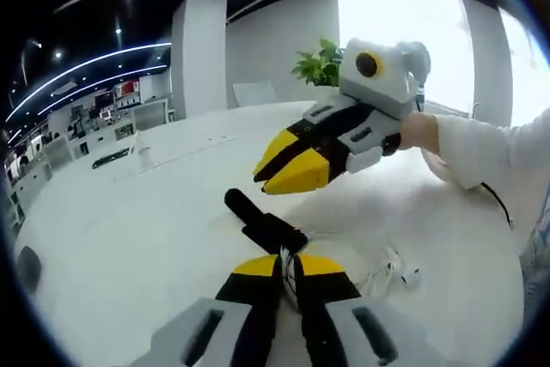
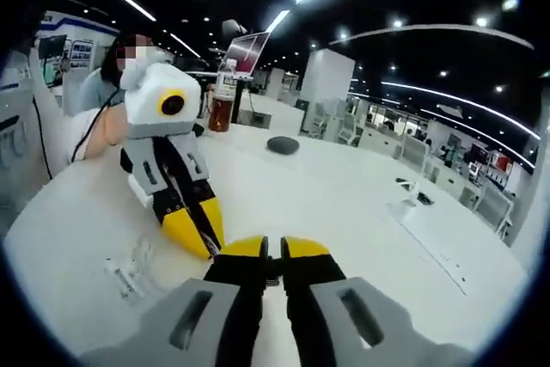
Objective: Peel open the Velcro strap on the desktop, arrange the wired earphones neatly onto it, and close the Velcro strap to secure them.
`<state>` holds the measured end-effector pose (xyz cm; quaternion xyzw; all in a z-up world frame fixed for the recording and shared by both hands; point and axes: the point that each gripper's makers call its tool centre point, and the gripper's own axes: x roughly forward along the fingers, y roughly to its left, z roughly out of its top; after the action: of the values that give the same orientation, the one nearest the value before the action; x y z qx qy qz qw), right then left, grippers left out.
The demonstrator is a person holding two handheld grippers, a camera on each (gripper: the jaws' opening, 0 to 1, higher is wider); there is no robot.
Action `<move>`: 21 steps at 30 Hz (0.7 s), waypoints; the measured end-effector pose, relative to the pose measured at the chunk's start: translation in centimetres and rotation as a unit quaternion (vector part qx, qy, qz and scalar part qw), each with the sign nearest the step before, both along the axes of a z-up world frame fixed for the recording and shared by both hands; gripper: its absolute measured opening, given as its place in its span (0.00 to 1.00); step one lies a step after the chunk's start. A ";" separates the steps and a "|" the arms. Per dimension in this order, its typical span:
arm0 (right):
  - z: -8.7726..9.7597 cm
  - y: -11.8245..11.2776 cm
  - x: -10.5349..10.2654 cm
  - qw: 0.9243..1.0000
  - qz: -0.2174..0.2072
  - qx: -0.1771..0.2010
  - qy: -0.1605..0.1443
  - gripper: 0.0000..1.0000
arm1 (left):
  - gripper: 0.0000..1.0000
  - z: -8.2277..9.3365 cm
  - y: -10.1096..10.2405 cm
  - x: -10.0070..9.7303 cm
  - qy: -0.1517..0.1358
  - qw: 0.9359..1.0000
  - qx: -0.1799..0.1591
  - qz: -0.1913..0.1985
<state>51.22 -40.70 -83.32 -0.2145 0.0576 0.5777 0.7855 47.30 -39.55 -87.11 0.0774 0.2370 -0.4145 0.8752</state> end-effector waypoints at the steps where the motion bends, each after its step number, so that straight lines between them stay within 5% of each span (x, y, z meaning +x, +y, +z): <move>1: -0.2 0.1 -0.1 1.000 0.002 -0.002 0.001 0.09 | 0.11 0.0 0.0 0.0 0.000 1.000 0.000 0.000; 6: -2.0 0.4 -0.5 0.999 0.013 -0.026 0.031 0.05 | 0.11 0.0 0.0 0.0 0.000 1.000 -0.001 0.000; 21: -3.0 0.9 -0.7 0.996 0.028 -0.059 0.062 0.03 | 0.11 0.0 0.0 0.0 -0.001 1.000 0.001 0.001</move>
<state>50.51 -39.77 -86.36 -0.2258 0.1336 0.6072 0.7500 47.30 -39.55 -87.12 0.0781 0.2366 -0.4134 0.8758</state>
